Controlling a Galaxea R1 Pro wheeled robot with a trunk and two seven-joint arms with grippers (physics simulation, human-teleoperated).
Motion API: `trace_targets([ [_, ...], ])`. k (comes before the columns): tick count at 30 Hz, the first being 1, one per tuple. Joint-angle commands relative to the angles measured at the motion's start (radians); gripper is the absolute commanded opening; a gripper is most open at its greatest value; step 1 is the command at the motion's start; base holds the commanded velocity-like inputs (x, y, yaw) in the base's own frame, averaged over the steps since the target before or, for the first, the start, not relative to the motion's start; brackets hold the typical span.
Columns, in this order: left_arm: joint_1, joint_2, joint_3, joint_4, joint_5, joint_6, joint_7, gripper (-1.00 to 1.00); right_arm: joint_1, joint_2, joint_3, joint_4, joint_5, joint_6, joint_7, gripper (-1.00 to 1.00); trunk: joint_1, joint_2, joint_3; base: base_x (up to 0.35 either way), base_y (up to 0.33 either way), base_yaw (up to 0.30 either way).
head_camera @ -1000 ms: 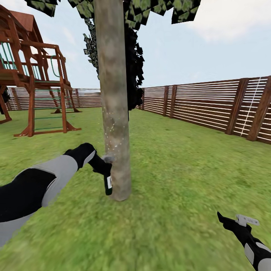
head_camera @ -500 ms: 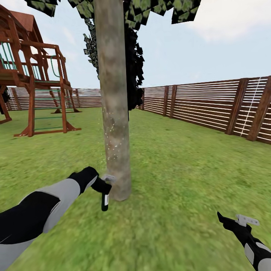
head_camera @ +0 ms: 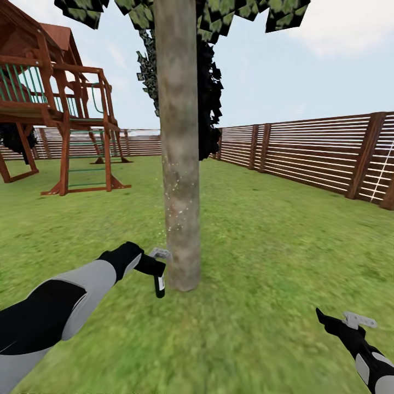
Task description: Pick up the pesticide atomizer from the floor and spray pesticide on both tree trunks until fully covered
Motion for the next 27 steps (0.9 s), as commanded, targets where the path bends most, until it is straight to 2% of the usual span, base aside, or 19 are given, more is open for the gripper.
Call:
trace_targets([
  [1,0.000,0.000,0.001,-0.001,0.006,-0.003,0.000,-1.00,0.000,0.000,0.000,0.000,0.000,0.000,0.000,1.00,0.000,0.000,0.000,0.000,-0.077,0.004],
  [5,0.000,-0.001,0.000,-0.001,0.012,-0.005,0.000,-1.00,0.000,0.000,0.000,0.000,0.000,0.000,-0.001,1.00,0.000,0.000,0.000,0.000,-0.247,0.060],
  [11,0.000,-0.001,0.000,0.004,0.014,0.004,-0.001,-1.00,0.000,0.000,0.000,0.000,0.000,0.000,-0.001,1.00,0.000,0.000,0.000,0.000,-0.316,0.237],
  [12,0.000,-0.002,-0.001,0.003,0.012,0.026,-0.002,-1.00,0.000,0.000,0.000,0.000,0.000,0.000,-0.001,1.00,0.000,0.000,0.000,0.000,-0.321,0.255],
  [14,0.000,-0.003,-0.001,-0.007,0.006,0.148,-0.002,-1.00,0.000,0.000,0.000,0.000,0.000,0.000,-0.001,1.00,0.000,0.000,0.000,0.000,-0.294,0.256],
  [18,0.000,-0.004,0.000,-0.130,0.004,0.290,-0.003,-1.00,0.000,0.000,0.000,0.000,0.000,0.000,-0.001,1.00,0.000,0.000,0.000,0.000,-0.272,0.238],
  [21,0.000,-0.004,0.000,-0.179,0.004,0.329,-0.003,-1.00,0.000,0.000,0.000,0.000,0.000,0.000,-0.001,1.00,0.000,0.000,0.000,0.000,-0.313,0.162],
  [27,0.000,-0.011,-0.005,-0.187,0.006,0.335,-0.003,-1.00,0.000,0.000,0.000,0.000,0.000,0.000,0.000,1.00,0.000,0.000,0.000,0.000,-0.321,0.032],
])
